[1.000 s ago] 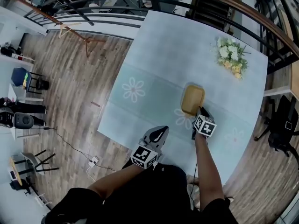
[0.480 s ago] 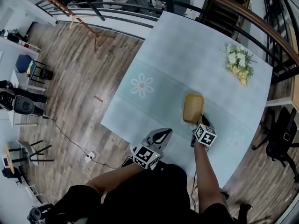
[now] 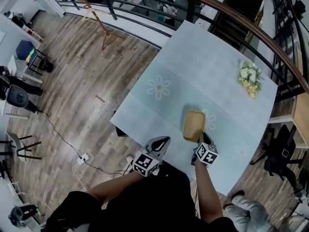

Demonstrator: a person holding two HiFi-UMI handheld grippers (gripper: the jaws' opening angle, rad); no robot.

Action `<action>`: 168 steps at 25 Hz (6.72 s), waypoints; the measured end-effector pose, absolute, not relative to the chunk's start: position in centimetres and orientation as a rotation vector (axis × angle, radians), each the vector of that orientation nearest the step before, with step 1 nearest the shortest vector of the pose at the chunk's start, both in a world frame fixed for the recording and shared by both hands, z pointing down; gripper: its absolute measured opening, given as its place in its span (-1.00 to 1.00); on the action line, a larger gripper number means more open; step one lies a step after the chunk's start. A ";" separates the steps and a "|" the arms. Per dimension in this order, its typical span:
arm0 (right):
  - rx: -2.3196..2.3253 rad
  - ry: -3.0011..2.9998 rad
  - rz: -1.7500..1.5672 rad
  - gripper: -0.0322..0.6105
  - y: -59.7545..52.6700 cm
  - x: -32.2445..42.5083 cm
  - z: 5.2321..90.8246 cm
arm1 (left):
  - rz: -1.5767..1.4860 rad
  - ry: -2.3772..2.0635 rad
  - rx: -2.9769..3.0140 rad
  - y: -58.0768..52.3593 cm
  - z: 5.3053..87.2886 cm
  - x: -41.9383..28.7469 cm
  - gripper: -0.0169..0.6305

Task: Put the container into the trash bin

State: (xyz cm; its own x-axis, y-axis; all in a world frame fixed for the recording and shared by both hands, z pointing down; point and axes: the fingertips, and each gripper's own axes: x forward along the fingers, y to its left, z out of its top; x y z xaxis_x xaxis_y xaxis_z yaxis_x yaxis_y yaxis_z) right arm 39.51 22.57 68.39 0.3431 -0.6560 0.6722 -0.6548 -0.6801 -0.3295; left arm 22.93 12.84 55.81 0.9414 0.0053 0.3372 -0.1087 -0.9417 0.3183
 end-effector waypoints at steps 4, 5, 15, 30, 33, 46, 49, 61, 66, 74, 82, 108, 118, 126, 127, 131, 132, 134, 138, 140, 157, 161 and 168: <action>-2.564 1.320 -1.293 -0.77 21.5 34.5 67.2 | 0.438 -0.133 2.765 10.7 55.3 18.4 -0.90; -2.566 1.342 -1.294 -0.77 21.3 33.1 66.9 | 0.429 -0.152 2.761 10.3 55.2 16.9 -0.90; -2.501 1.476 -1.323 -0.77 18.3 18.5 64.3 | 0.347 -0.332 2.723 6.5 53.5 2.7 -0.90; -2.290 1.850 -1.373 -0.77 7.1 -2.4 63.9 | 0.223 -0.546 2.723 0.8 51.5 -14.3 -0.90; -2.186 1.980 -1.372 -0.77 3.7 -6.3 63.8 | 0.199 -0.695 2.653 -1.6 52.5 -18.7 -0.90; -2.074 2.143 -1.448 -0.77 -4.5 -12.5 66.2 | 0.209 -1.001 2.454 -8.0 55.5 -27.7 -0.90; -2.077 2.154 -1.442 -0.77 -7.2 -12.1 66.3 | 0.260 -0.997 2.457 -10.0 55.9 -27.2 -0.90; -2.105 2.085 -1.536 -0.77 -14.4 -8.7 70.2 | 0.417 -0.926 2.493 -19.3 57.3 -22.8 -0.90; -2.131 2.124 -1.582 -0.77 -16.8 -8.8 72.7 | 0.404 -0.933 2.466 -22.9 58.6 -22.1 -0.90; -2.286 1.928 -1.683 -0.77 -18.4 -9.6 78.5 | 0.504 -0.686 2.444 -25.1 63.2 -22.1 -0.90; -2.405 1.752 -1.737 -0.77 -19.2 -9.9 84.8 | 0.555 -0.532 2.398 -26.5 67.3 -22.6 -0.90; -2.261 1.785 -1.834 -0.47 -17.4 -11.1 87.8 | 0.548 -0.531 2.447 -24.4 67.4 -21.6 -0.90; -2.397 1.593 -1.531 -0.60 -17.8 -12.0 76.0 | 0.503 -0.407 2.583 -27.5 62.4 -25.6 -0.90; -2.540 1.430 -1.187 -0.79 -12.3 -14.3 63.8 | 0.522 -0.011 2.637 -21.3 58.3 -26.1 -0.90; -2.547 1.410 -1.134 -0.79 -11.5 -14.5 62.2 | 0.511 0.034 2.646 -20.5 57.8 -25.4 -0.90; -2.503 1.300 -0.958 -0.79 -7.3 -14.6 56.9 | 0.452 0.202 2.699 -16.5 55.1 -21.5 -0.90; -2.530 1.301 -0.917 -0.79 -5.9 -14.5 55.8 | 0.441 0.244 2.722 -15.0 54.2 -20.5 -0.90; -2.638 1.321 -0.814 -0.79 -2.7 -14.1 53.5 | 0.407 0.357 2.776 -11.4 52.2 -18.3 -0.90; -2.684 1.221 -0.643 -0.79 4.6 -12.3 48.7 | 0.292 0.586 2.838 -2.7 47.7 -14.1 -0.90; -2.692 1.174 -0.572 -0.79 8.8 -11.1 46.5 | 0.255 0.638 2.849 1.8 45.9 -12.2 -0.90; -2.764 1.067 -0.369 -0.79 32.5 -4.9 42.2 | 0.150 0.684 2.897 27.8 40.5 -6.6 -0.90; -2.782 1.040 -0.306 -0.79 32.8 -4.8 40.8 | 0.101 0.650 2.989 28.1 39.3 -6.4 -0.90; -2.867 1.071 -0.313 -0.79 32.4 -5.1 41.2 | 0.111 0.576 2.981 27.4 40.0 -6.2 -0.90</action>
